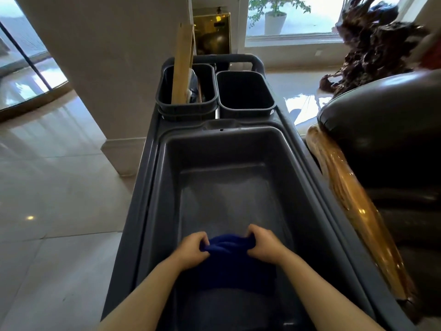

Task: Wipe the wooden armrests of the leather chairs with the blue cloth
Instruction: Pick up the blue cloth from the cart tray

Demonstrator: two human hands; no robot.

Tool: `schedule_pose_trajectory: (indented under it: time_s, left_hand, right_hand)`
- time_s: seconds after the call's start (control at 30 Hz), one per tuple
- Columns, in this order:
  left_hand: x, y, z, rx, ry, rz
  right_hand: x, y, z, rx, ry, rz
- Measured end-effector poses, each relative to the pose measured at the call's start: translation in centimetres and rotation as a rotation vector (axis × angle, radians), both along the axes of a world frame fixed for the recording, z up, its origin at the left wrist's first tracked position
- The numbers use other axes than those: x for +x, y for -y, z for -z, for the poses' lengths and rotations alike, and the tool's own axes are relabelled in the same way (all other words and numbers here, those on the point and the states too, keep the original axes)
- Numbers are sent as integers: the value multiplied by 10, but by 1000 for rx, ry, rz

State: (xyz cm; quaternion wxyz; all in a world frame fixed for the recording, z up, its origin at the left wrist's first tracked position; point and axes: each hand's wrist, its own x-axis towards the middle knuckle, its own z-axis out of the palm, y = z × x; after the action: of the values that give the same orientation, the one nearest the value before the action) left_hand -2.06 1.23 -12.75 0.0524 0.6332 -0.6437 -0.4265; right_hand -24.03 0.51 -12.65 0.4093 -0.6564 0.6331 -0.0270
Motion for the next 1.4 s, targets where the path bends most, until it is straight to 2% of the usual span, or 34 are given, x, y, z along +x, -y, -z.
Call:
schedule_pose_trajectory:
  time_s: [0.1, 0.2, 0.53, 0.87, 1.1, 1.27, 1.4]
  left_hand:
    - [2, 5, -14, -8, -109, -47]
    - [3, 15, -42, -20, -174, -31]
    - [-29, 42, -181, -132, -368, 184]
    - [-139, 5, -265, -239, -410, 256]
    - [-275, -26, -267, -308, -407, 244]
    - [-389, -58, -227, -274, -416, 176]
    - [-439, -75, -201, -273, -391, 117]
  right_hand:
    - [-9, 1, -15, 6, 116, 75]
    - [-21, 7, -45, -35, 178, 53]
    - [-71, 2, -180, -338, 287, 112]
    - [-179, -49, -260, -485, 262, 202]
    - [-318, -86, -270, -547, 267, 149]
    - [-429, -110, -241, -513, 238, 151]
    - [-478, -116, -208, -462, 253, 178]
